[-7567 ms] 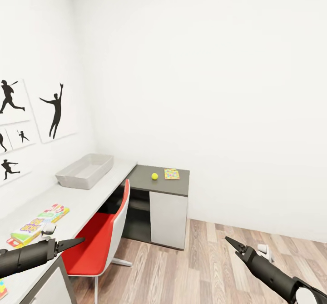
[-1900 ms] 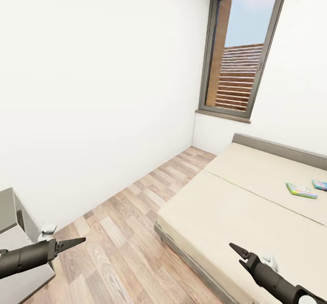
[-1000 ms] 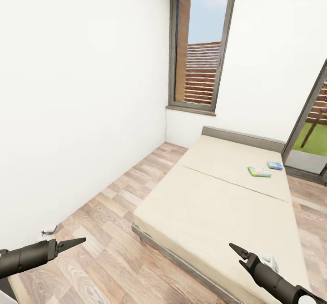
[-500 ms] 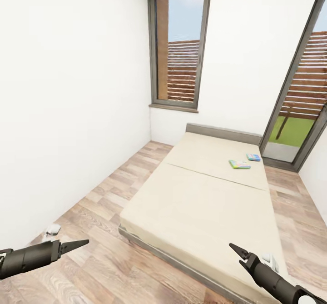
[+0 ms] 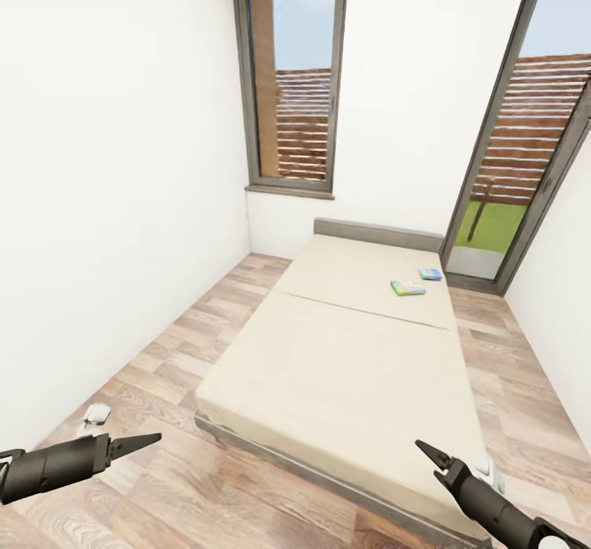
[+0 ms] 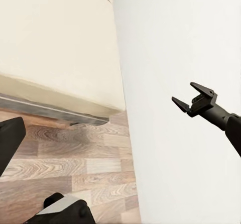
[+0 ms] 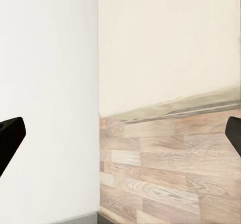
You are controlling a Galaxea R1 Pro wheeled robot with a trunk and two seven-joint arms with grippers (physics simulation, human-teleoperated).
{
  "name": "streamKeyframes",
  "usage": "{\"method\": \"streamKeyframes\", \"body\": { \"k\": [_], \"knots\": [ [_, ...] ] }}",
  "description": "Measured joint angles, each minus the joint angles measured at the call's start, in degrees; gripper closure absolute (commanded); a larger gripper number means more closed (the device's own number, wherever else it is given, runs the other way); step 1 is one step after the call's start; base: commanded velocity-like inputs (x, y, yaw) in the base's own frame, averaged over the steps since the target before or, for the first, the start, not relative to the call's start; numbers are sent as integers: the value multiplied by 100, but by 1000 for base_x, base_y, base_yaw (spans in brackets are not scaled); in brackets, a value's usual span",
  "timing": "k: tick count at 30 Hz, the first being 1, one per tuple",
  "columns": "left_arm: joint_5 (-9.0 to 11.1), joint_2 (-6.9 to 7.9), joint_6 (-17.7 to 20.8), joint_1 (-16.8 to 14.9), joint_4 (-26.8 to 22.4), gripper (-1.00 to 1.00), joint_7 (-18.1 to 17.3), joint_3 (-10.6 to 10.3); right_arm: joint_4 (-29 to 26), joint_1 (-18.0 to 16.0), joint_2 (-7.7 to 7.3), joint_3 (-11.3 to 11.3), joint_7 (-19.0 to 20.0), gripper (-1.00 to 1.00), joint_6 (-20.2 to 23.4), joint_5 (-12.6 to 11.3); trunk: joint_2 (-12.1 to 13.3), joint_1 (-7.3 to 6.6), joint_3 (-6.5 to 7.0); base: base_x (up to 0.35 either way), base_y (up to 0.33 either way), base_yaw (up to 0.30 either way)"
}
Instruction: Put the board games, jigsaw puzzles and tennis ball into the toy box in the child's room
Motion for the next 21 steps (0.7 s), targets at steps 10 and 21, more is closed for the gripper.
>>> {"method": "streamKeyframes", "body": {
  "k": [10, 21],
  "knots": [
    [-1, -3, 0, 0, 0, -100, 13, 0, 77, -6, -4, 0, 8, -100, -8, -4, 0, 0, -50, 0, 0, -145],
    [-2, -3, -25, 1, -1, -100, 14, 1, 84, -7, 13, 1, 5, -100, -141, 35, -1, 0, -67, 0, 0, -33]
  ]
}}
